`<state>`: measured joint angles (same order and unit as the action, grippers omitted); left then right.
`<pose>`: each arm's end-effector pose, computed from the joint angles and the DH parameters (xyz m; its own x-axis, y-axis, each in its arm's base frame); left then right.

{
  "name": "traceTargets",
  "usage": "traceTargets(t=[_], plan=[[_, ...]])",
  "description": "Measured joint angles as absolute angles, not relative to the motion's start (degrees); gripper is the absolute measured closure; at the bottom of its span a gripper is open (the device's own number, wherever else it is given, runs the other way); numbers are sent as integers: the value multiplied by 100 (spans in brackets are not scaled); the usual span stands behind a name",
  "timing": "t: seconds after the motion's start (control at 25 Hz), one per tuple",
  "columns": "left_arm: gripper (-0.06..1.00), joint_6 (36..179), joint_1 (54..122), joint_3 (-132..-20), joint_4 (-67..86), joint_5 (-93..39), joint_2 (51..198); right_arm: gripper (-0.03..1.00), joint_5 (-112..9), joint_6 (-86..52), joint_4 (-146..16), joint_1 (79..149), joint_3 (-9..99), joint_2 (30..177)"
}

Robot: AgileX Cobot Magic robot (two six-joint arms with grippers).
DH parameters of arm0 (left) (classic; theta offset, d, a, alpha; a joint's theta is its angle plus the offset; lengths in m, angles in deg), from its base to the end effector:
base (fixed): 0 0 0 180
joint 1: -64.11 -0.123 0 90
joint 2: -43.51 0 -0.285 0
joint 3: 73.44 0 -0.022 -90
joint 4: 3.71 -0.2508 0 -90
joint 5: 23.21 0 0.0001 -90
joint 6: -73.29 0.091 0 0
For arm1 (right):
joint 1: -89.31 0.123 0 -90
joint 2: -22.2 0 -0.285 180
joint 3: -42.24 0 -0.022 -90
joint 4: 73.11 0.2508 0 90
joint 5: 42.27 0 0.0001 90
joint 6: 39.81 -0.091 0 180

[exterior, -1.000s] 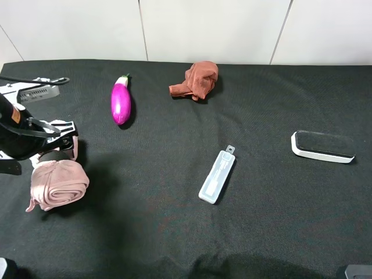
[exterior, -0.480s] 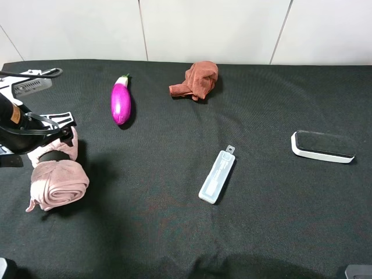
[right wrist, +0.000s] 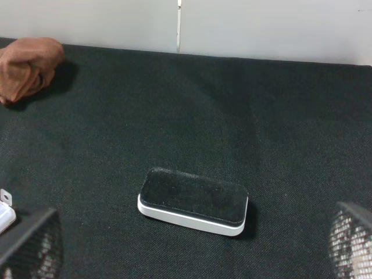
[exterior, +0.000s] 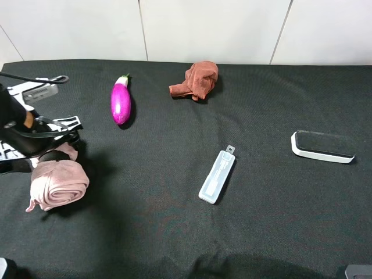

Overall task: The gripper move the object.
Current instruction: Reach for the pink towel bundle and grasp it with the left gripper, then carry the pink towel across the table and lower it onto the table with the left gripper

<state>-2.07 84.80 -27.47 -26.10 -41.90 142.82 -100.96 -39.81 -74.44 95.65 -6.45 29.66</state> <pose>0.2227 -0.0722 0.1244 -0.7806 -0.5640 -0.2694 -0.5369 0.8257 -0.1730 -0.0038 -0.0022 0.2797 -0.4163 -0.0584 -0.9074 -0.0975 0.9950 -0.0193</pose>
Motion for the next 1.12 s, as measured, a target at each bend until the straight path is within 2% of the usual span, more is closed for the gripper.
traceTargets(t=[0.48,0.64,0.84,1.12], plan=[[1,-213,8480,-2892,-2518,-3745,15146,27,-10096,-3981,-7444,9565,-645,2966],[10,-224,8475,-2892,-2518,-3751,15150,27,-10096,-3981,-7444,9565,-645,2966],[34,-349,8475,-2892,-2524,-3842,15150,27,-10096,-3981,-7444,9565,-645,2966],[36,-380,8475,-2892,-2524,-3807,15150,27,-10096,-3981,-7444,9565,-645,2966]])
